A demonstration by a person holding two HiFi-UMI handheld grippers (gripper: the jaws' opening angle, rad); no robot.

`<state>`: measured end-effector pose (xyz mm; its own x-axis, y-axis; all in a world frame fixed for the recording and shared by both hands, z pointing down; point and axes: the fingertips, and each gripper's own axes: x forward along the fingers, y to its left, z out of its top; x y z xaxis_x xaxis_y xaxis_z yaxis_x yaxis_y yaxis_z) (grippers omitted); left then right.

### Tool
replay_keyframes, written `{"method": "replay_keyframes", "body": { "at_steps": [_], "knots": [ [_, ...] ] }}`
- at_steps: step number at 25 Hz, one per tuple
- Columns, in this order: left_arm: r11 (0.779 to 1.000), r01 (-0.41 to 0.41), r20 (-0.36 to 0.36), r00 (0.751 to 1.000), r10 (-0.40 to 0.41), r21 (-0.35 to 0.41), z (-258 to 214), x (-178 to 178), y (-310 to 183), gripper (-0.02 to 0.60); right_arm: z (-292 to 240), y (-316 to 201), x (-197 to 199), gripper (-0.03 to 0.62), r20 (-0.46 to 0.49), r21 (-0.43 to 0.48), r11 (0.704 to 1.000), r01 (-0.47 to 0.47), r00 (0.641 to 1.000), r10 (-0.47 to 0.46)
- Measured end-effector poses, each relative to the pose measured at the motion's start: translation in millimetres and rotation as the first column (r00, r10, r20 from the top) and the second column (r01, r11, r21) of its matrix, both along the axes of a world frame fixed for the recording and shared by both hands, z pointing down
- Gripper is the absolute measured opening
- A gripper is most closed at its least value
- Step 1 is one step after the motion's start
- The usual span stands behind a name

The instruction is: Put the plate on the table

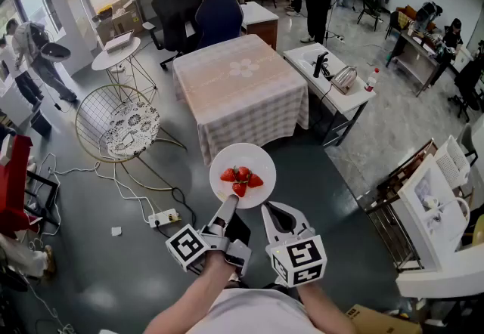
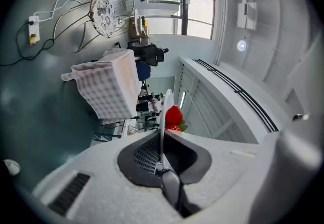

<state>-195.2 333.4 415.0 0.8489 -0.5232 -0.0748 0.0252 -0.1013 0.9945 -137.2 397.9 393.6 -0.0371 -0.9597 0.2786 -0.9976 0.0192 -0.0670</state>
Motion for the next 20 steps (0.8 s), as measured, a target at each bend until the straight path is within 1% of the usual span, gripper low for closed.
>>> {"method": "replay_keyframes", "body": {
  "at_steps": [5, 11, 16, 20],
  "knots": [
    [1.0, -0.008, -0.001, 1.0, 0.008, 0.001, -1, -14, -16, 0.014, 2, -14, -15, 0.003, -0.003, -0.013, 1.0, -0.012, 1.0, 0.012],
    [1.0, -0.026, -0.012, 1.0, 0.026, -0.005, 5, -30, -32, 0.014, 5, -29, -30, 0.005, 0.001, -0.002, 0.999, -0.045, 0.999, 0.045],
    [0.999, -0.025, -0.012, 1.0, 0.025, -0.023, 13, -54, -50, 0.014, 7, -46, -52, 0.005, -0.015, -0.007, 0.999, -0.045, 0.999, 0.045],
    [1.0, -0.014, -0.022, 1.0, 0.014, -0.027, 13, -67, -60, 0.014, 9, -57, -67, 0.005, -0.021, -0.006, 1.0, -0.026, 0.999, 0.026]
  ]
}}
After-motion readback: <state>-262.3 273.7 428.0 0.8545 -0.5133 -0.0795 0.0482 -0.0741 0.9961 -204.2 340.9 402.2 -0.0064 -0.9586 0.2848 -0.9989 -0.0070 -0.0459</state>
